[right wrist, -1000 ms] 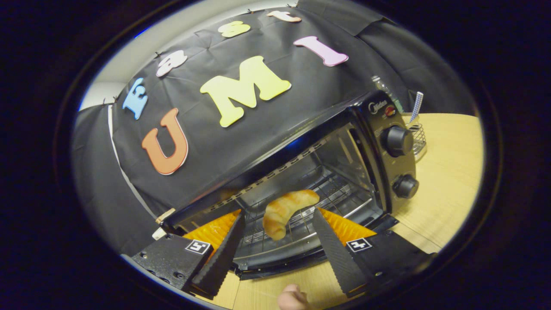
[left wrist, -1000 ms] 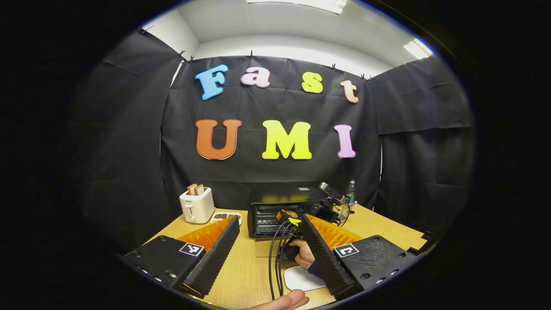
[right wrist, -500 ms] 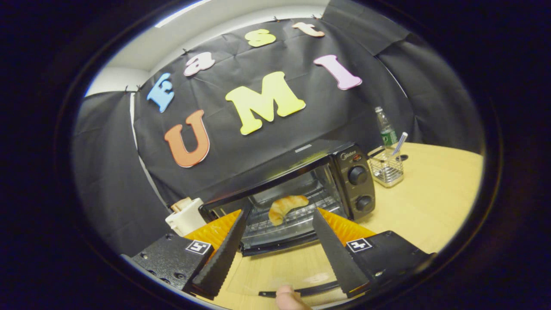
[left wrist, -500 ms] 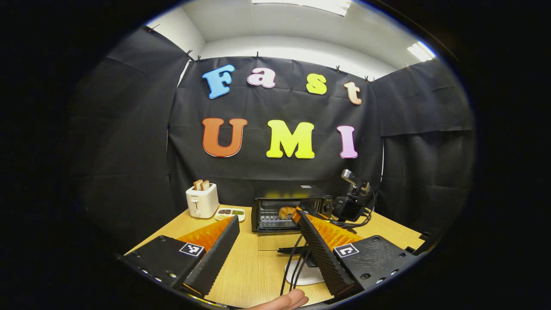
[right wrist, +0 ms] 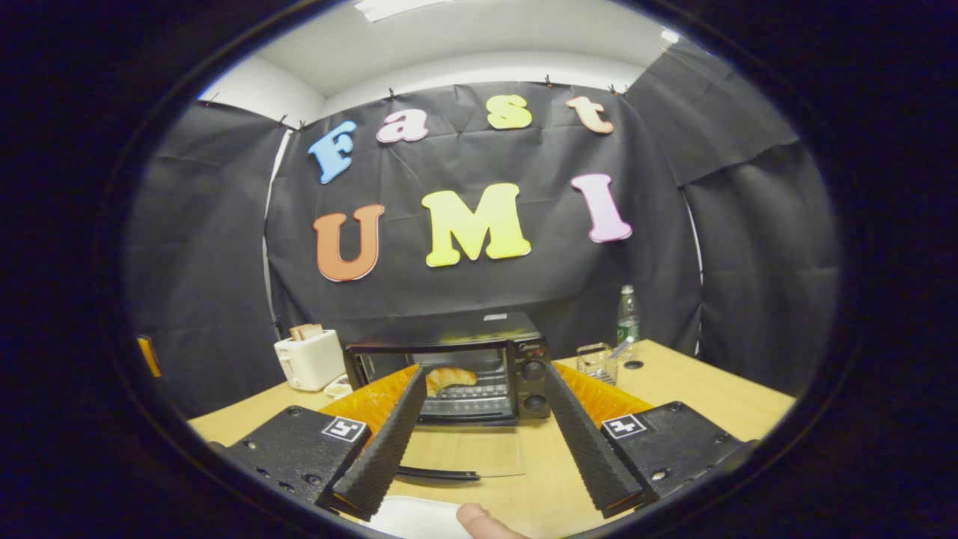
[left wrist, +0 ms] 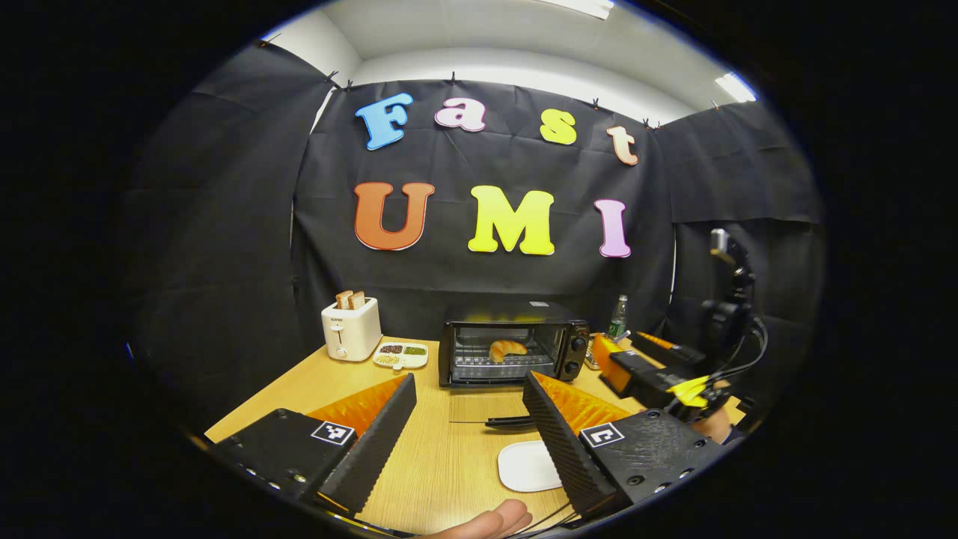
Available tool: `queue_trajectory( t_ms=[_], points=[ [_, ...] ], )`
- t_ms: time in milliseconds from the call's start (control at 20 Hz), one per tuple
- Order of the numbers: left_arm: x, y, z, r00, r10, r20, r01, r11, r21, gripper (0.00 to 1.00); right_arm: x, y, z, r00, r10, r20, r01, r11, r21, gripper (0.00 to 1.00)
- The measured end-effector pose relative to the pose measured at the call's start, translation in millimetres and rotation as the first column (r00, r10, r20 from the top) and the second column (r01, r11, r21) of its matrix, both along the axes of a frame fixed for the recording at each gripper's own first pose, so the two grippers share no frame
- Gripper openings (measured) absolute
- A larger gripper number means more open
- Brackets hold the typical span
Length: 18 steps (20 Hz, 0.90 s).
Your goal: Open the electric oven with the left hand, put the food in, and close the electric oven.
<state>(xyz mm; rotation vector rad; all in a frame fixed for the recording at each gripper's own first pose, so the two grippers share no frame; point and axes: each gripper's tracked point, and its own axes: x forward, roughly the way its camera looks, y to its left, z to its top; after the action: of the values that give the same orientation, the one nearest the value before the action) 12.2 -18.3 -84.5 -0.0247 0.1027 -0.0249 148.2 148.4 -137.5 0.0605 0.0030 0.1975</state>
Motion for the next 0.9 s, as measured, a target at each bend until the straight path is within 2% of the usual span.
queue_trajectory(
  t_ms=[200,250,400,450,600,750,900],
  points=[
    [13,-8,-2,1.0,0.01,0.022,-0.01,1.0,-0.013,0.94,-33,-44,26,1.0,-0.009,0.012,0.009,1.0,0.01,1.0],
    [17,-14,-2,0.999,0.002,0.032,-0.001,1.0,-0.024,0.94,-40,-59,30,1.0,-0.026,0.014,0.026,1.0,0.01,0.95],
    [34,-44,-17,0.998,-0.058,0.021,0.059,0.997,-0.053,0.94,-60,-102,48,0.995,-0.086,0.04,0.086,0.996,0.002,1.0],
    [41,-53,-25,0.997,-0.076,0.006,0.077,0.996,-0.055,0.94,-67,-112,54,0.994,-0.097,0.048,0.097,0.995,0.004,0.95],
    [63,-66,-52,0.995,-0.088,-0.044,0.087,0.996,-0.035,0.94,-83,-132,60,0.992,-0.114,0.054,0.114,0.993,0.005,0.95],
    [84,-90,-74,0.989,-0.132,-0.063,0.128,0.99,-0.067,0.94,-92,-150,64,0.989,-0.131,0.068,0.131,0.991,-0.004,0.95],
    [99,-95,-114,0.978,-0.131,-0.163,0.122,0.99,-0.065,0.94,-99,-154,62,0.991,-0.118,0.069,0.119,0.993,-0.006,0.95]
  ],
)
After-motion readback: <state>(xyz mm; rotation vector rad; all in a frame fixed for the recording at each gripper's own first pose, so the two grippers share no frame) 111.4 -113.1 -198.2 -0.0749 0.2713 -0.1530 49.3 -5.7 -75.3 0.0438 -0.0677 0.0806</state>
